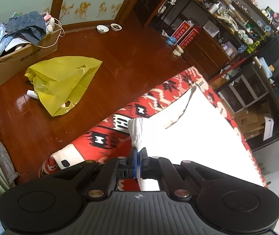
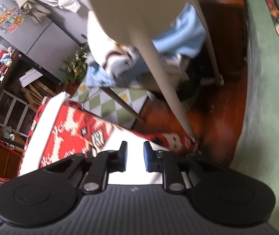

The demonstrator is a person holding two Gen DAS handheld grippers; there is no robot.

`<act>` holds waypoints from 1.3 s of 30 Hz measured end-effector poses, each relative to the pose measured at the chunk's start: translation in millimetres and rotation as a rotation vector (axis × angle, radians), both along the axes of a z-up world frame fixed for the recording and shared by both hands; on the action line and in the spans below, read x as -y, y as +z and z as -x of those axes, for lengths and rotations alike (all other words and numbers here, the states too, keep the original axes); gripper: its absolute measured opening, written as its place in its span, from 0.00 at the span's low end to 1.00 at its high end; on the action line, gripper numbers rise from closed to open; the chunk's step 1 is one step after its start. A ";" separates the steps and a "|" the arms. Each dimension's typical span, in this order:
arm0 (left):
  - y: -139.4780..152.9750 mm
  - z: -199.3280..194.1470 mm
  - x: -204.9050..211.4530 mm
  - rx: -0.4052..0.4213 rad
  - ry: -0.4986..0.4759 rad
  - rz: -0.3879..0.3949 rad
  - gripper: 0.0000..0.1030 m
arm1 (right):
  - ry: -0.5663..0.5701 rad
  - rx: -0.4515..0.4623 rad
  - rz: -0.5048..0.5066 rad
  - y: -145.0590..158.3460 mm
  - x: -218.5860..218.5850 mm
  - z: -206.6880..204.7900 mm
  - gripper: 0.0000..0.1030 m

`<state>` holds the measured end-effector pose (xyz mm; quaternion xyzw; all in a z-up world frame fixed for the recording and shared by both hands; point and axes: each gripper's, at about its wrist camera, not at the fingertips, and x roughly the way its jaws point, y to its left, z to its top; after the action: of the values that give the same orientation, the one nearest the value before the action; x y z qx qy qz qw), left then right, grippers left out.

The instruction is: Fold clothes

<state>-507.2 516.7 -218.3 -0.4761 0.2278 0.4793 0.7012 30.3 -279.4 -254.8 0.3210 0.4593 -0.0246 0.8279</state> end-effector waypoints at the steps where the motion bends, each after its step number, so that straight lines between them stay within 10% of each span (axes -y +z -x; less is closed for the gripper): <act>1: -2.6 -0.5 -0.3 -0.006 -0.001 0.006 0.03 | -0.003 -0.013 -0.009 -7.7 1.9 2.0 0.27; 14: -23.6 5.3 -3.5 -0.034 0.011 0.059 0.09 | -0.102 -0.080 -0.226 -89.7 18.3 4.1 0.33; 25: -40.3 7.3 -3.4 -0.049 0.006 0.091 0.23 | -0.089 -0.053 -0.270 -81.7 10.9 -3.3 0.28; 33: -42.9 -3.9 -5.1 -0.043 0.006 0.069 0.23 | -0.096 -0.061 -0.215 -72.1 3.2 -6.5 0.02; 35: -41.4 -7.4 -5.5 -0.055 0.007 0.059 0.06 | -0.105 -0.061 -0.206 -64.3 3.3 -6.1 0.02; 39: -32.2 -10.5 -3.6 -0.071 0.010 0.029 0.03 | -0.104 -0.010 -0.213 -33.9 9.6 2.8 0.02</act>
<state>-496.7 520.3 -250.5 -0.4700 0.2572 0.4959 0.6834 27.5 -289.0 -288.7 0.4303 0.4464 -0.0201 0.7843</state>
